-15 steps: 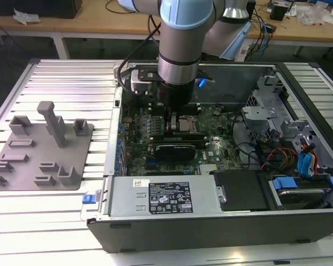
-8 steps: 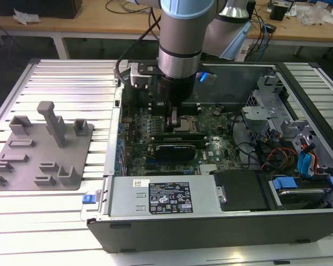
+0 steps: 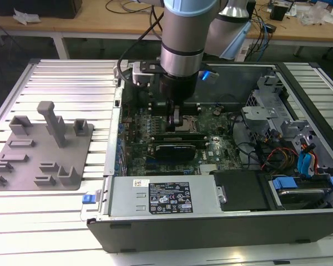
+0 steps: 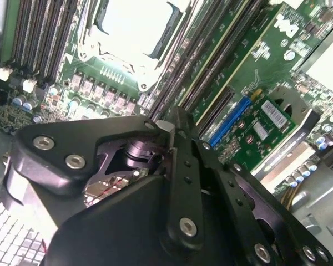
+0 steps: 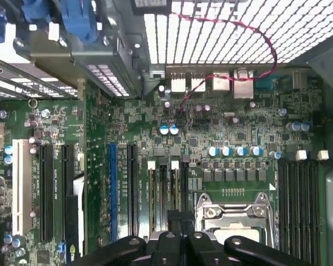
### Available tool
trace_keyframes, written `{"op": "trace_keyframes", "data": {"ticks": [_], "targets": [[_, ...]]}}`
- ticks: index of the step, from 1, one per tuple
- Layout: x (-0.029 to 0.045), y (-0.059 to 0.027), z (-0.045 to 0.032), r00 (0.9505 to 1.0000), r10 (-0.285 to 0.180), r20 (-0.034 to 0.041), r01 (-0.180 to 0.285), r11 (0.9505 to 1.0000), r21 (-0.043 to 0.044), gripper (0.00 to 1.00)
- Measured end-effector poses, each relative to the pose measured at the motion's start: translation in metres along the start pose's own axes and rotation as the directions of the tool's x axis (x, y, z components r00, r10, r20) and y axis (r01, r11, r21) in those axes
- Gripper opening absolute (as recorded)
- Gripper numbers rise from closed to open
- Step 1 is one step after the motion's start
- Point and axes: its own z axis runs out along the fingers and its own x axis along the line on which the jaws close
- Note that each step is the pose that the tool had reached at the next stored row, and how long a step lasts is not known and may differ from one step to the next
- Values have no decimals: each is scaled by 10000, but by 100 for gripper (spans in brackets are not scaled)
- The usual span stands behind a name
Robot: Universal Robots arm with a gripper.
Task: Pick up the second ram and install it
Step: 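Press down the second ram until it locks into place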
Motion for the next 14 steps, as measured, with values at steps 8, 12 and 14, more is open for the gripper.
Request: {"op": "trace_keyframes", "data": {"ticks": [8, 12, 14], "targets": [[-4, -306, -10, 10000, -1, 0, 1, 10000, 0, 8], [-5, -312, -10, 10000, 0, 0, 0, 10000, 0, 8], [-5, -313, -10, 10000, 0, 0, 0, 10000, 0, 8]]}}
